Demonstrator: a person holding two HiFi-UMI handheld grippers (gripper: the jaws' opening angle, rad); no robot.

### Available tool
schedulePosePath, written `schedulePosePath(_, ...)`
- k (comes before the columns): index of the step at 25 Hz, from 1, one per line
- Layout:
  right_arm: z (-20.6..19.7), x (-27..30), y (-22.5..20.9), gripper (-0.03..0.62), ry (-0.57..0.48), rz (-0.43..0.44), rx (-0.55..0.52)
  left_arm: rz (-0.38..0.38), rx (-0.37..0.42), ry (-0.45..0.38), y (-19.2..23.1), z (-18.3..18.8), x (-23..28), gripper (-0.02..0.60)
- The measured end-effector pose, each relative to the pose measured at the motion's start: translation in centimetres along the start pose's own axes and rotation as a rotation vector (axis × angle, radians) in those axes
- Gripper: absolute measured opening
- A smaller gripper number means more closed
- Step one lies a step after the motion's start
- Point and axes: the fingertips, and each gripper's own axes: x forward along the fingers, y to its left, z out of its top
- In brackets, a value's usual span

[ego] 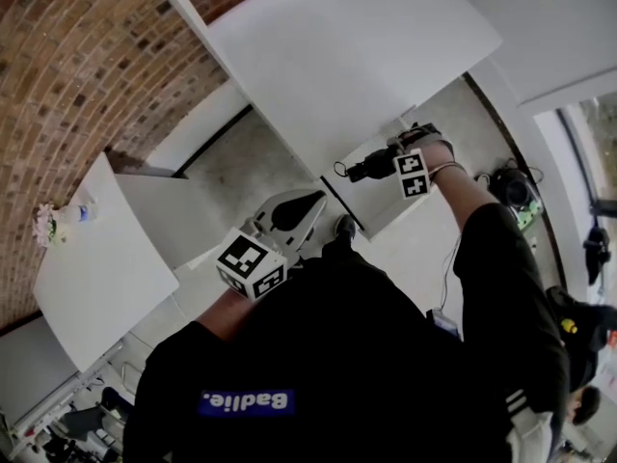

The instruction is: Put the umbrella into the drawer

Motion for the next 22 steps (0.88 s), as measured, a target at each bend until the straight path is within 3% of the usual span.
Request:
schedulePosePath(10, -1.7, 3.9, 4.5, 0.291, 0.025, 0.053, -0.094, 0.010, -0.008, 0.054, -0.8, -1.1, 2.1, 0.003)
schedulePosePath(22, -0.5, 10.8, 7.2, 0.292, -0.050, 0.126, -0.226, 0.096, -0.044, 0.069, 0.4, -2.4, 3.9, 0.003)
